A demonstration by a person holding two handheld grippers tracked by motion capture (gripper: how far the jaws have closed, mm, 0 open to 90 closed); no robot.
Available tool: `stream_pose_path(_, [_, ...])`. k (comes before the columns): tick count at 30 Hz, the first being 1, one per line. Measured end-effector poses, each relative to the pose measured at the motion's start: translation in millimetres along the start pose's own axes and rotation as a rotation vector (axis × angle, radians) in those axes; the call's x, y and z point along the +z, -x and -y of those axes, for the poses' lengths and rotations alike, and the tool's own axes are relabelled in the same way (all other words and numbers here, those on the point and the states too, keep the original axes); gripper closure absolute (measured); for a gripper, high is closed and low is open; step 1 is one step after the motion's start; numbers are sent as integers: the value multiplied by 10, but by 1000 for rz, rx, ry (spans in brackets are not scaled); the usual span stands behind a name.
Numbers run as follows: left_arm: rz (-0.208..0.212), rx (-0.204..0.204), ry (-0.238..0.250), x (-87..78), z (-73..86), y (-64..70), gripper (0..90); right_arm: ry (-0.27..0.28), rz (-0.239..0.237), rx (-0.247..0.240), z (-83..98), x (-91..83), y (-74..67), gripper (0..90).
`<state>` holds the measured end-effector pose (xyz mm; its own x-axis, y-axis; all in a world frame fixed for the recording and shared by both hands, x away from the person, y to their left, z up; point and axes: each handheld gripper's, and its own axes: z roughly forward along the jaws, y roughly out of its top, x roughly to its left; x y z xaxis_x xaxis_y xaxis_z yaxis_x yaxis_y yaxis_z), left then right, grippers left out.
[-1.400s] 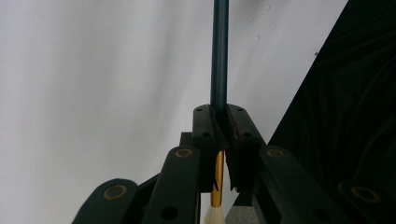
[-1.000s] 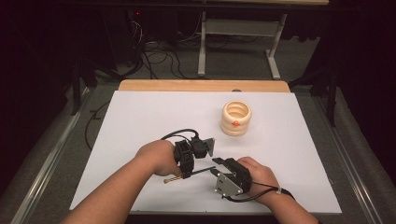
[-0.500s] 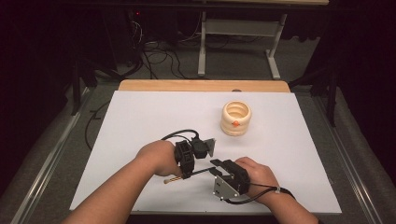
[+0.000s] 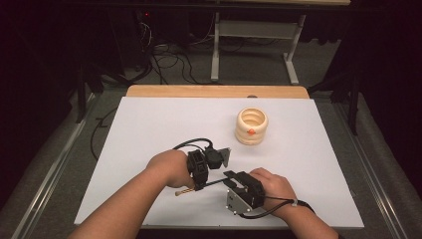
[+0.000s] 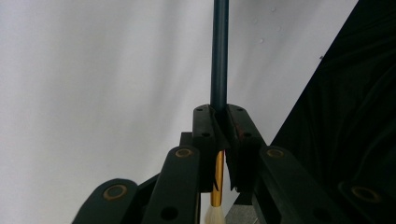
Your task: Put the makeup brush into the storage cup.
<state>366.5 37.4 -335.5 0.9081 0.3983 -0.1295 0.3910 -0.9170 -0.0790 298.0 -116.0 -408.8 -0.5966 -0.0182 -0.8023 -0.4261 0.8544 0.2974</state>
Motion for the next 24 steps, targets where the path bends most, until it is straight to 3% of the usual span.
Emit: stream_pose_path(24, [-1,-12,6,-11,-6,-53,833,-19,-3,-3,-11,70,14,794])
